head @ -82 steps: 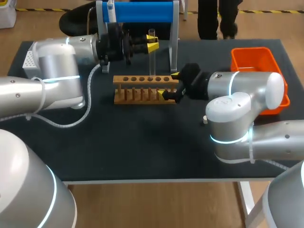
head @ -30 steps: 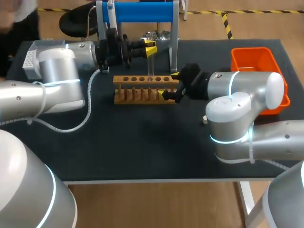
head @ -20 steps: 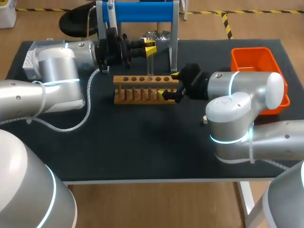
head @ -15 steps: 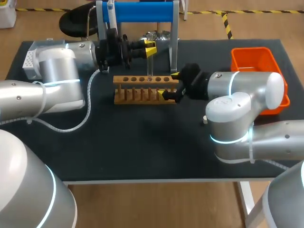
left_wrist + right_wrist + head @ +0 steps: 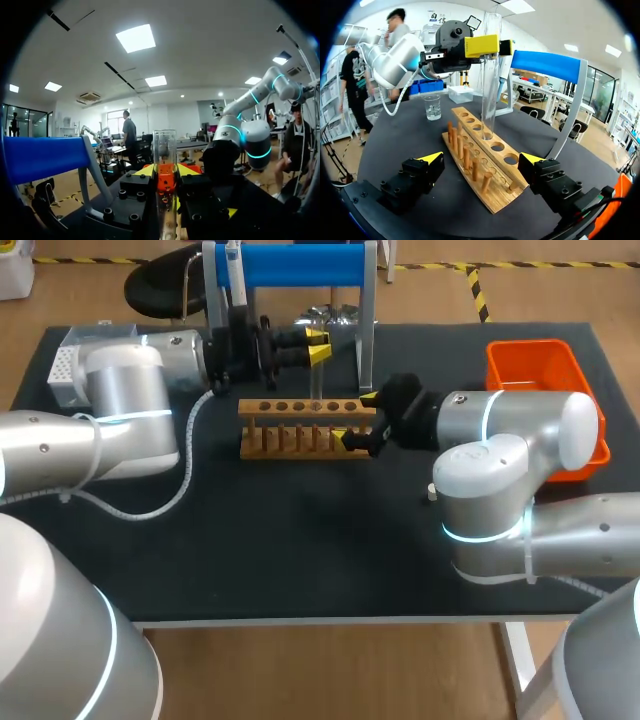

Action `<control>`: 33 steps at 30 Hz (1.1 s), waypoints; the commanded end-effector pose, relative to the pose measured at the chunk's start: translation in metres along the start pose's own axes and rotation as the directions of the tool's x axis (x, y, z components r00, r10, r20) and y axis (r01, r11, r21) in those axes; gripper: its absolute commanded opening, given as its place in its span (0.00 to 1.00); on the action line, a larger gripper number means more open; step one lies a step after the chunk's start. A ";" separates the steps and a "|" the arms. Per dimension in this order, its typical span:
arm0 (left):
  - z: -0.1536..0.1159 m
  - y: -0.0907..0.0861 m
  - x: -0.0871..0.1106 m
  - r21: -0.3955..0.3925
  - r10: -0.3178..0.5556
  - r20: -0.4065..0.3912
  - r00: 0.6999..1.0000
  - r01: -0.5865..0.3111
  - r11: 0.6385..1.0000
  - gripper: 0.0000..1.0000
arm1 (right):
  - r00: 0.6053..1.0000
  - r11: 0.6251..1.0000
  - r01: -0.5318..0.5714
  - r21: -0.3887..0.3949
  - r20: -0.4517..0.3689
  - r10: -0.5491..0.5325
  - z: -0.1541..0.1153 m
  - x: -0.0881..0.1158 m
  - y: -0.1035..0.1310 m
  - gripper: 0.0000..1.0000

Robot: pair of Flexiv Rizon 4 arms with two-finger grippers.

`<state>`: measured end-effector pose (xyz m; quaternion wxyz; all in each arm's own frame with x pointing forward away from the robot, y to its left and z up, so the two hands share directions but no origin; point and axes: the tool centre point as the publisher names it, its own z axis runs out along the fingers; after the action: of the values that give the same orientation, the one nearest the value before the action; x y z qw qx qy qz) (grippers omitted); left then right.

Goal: Invert the test tube, pick up the pipette, mount the tip to pipette, aspirate from beaker and dispense into the tube, eject the tip, return the pipette, and cap with the stopper.

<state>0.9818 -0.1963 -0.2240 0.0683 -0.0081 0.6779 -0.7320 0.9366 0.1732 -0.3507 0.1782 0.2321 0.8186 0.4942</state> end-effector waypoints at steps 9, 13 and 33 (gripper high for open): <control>0.001 -0.004 0.003 -0.138 -0.021 0.010 1.000 0.022 0.990 0.00 | 1.000 1.000 0.000 0.002 0.002 0.000 0.000 0.001 0.000 1.00; 0.001 -0.001 0.004 -0.151 -0.026 0.025 0.999 0.029 0.988 0.00 | 1.000 1.000 0.000 0.002 0.002 0.000 0.000 0.001 0.000 1.00; 0.002 0.013 0.004 -0.127 -0.041 0.080 0.996 0.051 0.991 0.00 | 1.000 1.000 0.000 0.002 0.002 0.000 0.000 0.001 0.000 1.00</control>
<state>0.9813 -0.1982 -0.2354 0.0735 -0.0541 0.7214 -0.6865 0.9366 0.1732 -0.3507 0.1782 0.2322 0.8186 0.4942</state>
